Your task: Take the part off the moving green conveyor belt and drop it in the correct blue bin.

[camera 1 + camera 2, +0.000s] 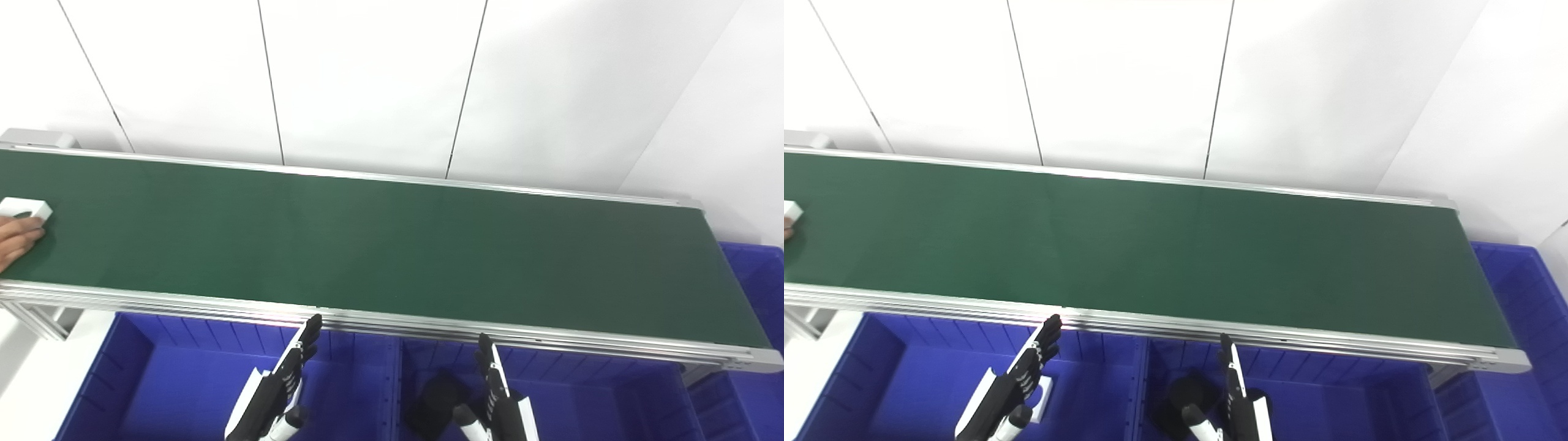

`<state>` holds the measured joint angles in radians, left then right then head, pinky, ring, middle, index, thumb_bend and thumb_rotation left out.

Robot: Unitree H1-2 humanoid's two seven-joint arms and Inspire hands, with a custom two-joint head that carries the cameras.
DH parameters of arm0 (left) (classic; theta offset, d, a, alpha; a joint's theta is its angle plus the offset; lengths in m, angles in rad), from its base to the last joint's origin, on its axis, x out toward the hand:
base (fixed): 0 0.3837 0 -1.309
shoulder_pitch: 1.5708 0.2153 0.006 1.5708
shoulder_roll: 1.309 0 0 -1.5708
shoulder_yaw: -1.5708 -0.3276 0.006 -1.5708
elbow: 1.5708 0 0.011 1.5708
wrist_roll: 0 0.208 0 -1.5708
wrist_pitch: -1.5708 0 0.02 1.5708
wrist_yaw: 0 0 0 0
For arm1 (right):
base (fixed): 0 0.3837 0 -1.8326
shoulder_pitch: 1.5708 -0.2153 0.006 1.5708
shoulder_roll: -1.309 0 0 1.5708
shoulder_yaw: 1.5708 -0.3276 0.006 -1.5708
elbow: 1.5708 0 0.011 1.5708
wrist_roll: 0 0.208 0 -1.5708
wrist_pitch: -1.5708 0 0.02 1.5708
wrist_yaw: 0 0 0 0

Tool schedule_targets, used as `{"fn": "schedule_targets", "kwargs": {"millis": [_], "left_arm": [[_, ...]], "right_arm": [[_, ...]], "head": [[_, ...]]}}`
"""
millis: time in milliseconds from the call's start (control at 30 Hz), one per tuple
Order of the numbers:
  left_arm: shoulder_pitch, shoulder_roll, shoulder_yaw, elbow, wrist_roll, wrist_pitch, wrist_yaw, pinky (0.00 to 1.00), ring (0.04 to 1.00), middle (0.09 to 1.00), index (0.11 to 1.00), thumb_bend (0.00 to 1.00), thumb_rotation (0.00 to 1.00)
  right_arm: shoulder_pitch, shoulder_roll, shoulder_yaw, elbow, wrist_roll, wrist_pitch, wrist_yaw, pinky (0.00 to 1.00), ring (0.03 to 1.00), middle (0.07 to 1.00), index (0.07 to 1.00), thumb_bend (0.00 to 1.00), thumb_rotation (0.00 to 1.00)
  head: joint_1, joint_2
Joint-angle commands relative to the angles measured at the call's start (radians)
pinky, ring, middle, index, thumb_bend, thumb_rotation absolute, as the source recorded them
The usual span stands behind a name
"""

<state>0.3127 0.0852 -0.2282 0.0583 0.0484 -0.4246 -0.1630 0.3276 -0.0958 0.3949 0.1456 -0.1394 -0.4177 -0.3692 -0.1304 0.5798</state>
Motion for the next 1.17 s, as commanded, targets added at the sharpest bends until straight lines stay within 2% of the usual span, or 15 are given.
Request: {"fn": "schedule_targets", "kwargs": {"millis": [0,300,467,667,900,1133], "left_arm": [[-0.010,-0.004,0.001,-0.017,0.000,-0.044,0.010,0.98,0.998,0.996,0.975,0.86,0.92],[-0.004,-0.011,-0.001,-0.026,0.021,-0.044,0.018,0.97,0.990,0.990,0.963,0.88,0.92],[-0.004,-0.009,-0.001,-0.031,0.010,-0.039,0.010,0.97,0.995,0.994,0.970,0.87,0.92],[-0.002,-0.017,-0.002,-0.043,0.008,-0.035,0.013,0.96,0.996,0.998,0.974,0.87,0.94],[0.008,-0.029,-0.001,-0.061,-0.006,-0.015,0.010,0.98,1.000,1.000,0.982,0.86,0.96],[0.010,-0.038,0.002,-0.070,-0.008,-0.010,0.012,0.99,1.000,1.000,0.983,0.86,0.98]], "right_arm": [[-0.006,-0.004,0.009,-0.016,-0.012,-0.052,-0.019,1.00,0.984,1.000,1.000,0.83,0.83],[-0.009,-0.029,0.039,-0.039,-0.016,-0.052,-0.057,1.00,0.977,1.000,1.000,0.82,0.87],[-0.007,-0.040,0.042,-0.052,-0.002,-0.052,-0.047,1.00,0.982,0.999,1.000,0.85,0.93],[-0.001,-0.048,0.041,-0.075,0.025,-0.052,-0.028,0.99,0.980,0.999,1.000,0.86,0.93],[0.001,-0.067,0.043,-0.089,0.034,-0.052,-0.009,0.99,0.979,0.994,1.000,0.88,0.89],[0.007,-0.069,0.030,-0.108,0.038,-0.052,0.021,1.00,0.987,0.996,1.000,0.86,0.89]], "head": [[0.003,0.004],[0.034,0.042],[0.037,0.069],[0.046,0.117],[0.054,0.154],[0.054,0.170]]}}
